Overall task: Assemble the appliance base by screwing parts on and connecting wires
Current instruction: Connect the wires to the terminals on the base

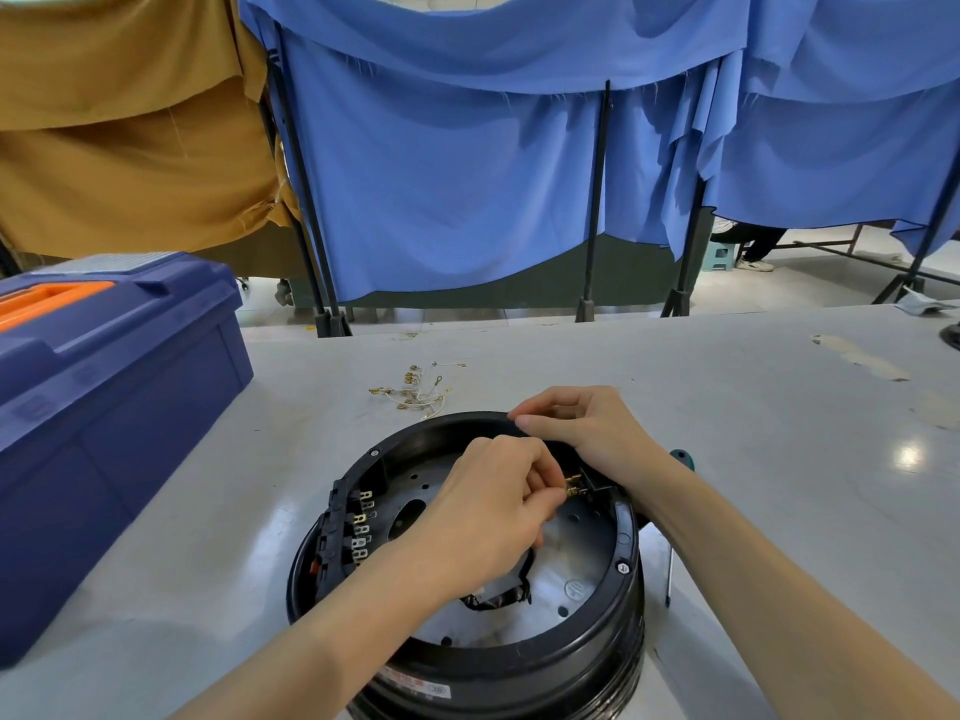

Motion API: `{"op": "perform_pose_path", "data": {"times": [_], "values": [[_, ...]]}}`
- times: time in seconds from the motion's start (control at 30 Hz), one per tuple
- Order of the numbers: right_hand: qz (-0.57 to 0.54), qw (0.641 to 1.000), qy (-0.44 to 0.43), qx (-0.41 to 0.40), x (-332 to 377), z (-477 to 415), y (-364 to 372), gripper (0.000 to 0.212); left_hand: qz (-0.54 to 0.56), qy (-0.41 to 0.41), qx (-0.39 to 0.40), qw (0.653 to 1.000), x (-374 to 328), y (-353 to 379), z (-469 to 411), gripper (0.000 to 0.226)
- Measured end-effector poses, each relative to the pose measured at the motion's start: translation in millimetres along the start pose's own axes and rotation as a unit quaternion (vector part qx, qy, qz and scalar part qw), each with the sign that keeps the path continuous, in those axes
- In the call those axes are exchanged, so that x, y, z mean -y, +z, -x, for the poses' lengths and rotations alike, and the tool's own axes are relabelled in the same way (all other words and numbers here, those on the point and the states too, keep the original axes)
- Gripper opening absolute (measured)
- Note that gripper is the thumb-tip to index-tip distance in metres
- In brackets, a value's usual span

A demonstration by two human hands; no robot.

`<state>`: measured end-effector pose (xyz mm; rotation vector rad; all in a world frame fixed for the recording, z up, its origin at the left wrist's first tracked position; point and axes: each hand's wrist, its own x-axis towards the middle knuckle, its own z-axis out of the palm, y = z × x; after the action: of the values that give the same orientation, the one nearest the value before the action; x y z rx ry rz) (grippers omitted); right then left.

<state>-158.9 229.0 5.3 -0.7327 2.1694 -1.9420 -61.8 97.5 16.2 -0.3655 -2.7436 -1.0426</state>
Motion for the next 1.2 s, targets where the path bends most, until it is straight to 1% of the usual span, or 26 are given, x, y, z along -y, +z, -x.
{"op": "perform_pose_path", "data": {"times": [0.27,0.7,0.93,1.2], "values": [[-0.002,1.000,0.003,0.000,1.1,0.7,-0.4,0.009,-0.017,0.006,-0.006,1.000,-2.1,0.0,1.1,0.005],[0.003,1.000,-0.004,0.002,0.3,1.7,0.5,0.009,-0.089,0.051,0.005,0.995,-3.8,0.3,2.9,0.005],[-0.003,1.000,-0.001,0.001,0.1,1.6,0.8,0.008,-0.091,0.059,-0.004,0.994,-2.6,4.2,3.8,0.008],[0.005,1.000,-0.001,-0.002,0.8,1.3,0.9,0.010,-0.053,0.030,-0.014,0.998,-3.1,7.2,4.9,0.007]]}}
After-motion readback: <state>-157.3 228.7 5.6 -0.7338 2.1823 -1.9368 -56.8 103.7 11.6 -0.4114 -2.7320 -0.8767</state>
